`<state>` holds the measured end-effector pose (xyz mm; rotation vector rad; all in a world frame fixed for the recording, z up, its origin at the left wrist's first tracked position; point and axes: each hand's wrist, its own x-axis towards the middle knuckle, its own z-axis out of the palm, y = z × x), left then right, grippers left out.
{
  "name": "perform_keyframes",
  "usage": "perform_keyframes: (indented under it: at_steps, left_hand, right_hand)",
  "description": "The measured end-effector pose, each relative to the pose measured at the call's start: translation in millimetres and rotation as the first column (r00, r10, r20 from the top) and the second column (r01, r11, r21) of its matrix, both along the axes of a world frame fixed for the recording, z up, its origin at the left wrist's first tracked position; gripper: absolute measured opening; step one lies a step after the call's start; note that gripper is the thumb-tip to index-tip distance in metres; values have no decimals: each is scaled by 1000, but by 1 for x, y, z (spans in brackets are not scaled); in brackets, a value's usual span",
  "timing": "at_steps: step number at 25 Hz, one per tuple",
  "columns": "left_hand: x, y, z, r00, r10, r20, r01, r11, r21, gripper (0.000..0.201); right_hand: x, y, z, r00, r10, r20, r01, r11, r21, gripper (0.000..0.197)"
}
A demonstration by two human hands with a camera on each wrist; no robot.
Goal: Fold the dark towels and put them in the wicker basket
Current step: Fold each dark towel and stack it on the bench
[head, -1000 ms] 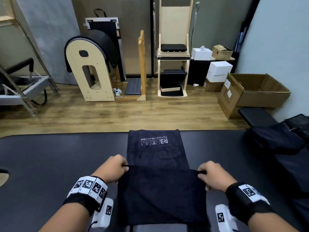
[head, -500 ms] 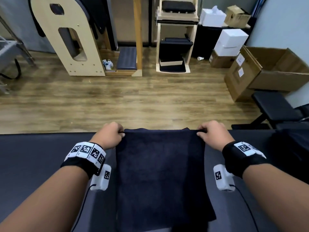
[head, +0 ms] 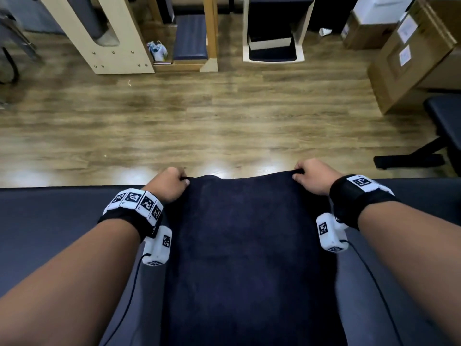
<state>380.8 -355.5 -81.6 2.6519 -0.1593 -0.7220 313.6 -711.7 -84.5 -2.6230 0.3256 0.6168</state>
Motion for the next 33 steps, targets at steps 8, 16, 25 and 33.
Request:
perform_keyframes:
  at_steps: [8, 16, 25, 33]
  left_hand:
    - [-2, 11, 20, 998, 47, 51, -35, 978, -206, 20]
    - [-41, 26, 163, 967, 197, 161, -73, 823, -564, 16]
    - [-172, 56, 273, 805, -8, 593, 320, 848, -422, 10]
    - [-382, 62, 78, 953, -233, 191, 264, 952, -157, 24]
  right_hand:
    - [-9, -3, 6, 962, -191, 195, 157, 972, 175, 11]
    - [-49, -12, 141, 838, -249, 485, 148, 960, 238, 18]
    - [-203, -7, 282, 787, -9, 617, -14, 999, 33, 18]
    - [-410, 17, 83, 985, 99, 143, -105, 994, 33, 24]
